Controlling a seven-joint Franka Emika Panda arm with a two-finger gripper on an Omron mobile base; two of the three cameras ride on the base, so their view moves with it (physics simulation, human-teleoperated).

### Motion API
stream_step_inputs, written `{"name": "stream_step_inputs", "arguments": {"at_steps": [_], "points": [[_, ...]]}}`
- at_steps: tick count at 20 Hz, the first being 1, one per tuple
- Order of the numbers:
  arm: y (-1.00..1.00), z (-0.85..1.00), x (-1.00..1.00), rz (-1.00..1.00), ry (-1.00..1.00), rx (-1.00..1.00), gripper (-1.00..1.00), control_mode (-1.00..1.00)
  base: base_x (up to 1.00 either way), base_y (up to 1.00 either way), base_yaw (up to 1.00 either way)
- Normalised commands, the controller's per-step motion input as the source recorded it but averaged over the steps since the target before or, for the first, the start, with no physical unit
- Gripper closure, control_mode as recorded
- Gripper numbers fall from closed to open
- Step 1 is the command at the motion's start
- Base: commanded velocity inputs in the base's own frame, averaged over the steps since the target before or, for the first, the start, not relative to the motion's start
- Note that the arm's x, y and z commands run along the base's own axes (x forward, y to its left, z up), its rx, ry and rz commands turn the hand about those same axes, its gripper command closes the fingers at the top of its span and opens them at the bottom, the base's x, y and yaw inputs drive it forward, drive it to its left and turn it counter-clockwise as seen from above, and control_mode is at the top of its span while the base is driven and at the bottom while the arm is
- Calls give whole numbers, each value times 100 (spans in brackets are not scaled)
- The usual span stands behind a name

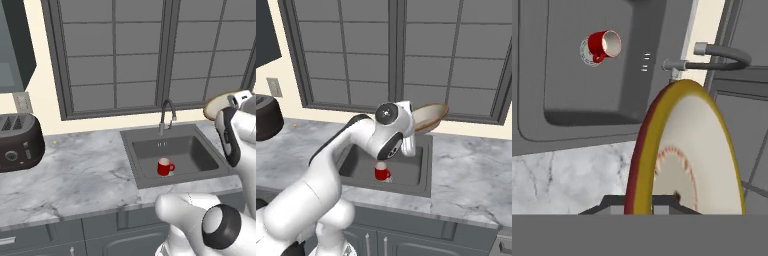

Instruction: Pick the mug and place it in the sink. Pick the bowl and place it in the open cabinet and then close the cabinet.

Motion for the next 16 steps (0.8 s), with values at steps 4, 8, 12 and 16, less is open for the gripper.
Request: {"name": "stream_step_inputs", "arguments": {"at_steps": [4,8,12,16], "points": [[11,66,-58,18,0,0,100,-100,0,0,0],[34,24,-77,10,-3,2,100,-100,0,0,0],[46,0,-89,7,-17,0,100,-100,0,0,0],[46,9,-58,1,0,10,100,-100,0,0,0]]}}
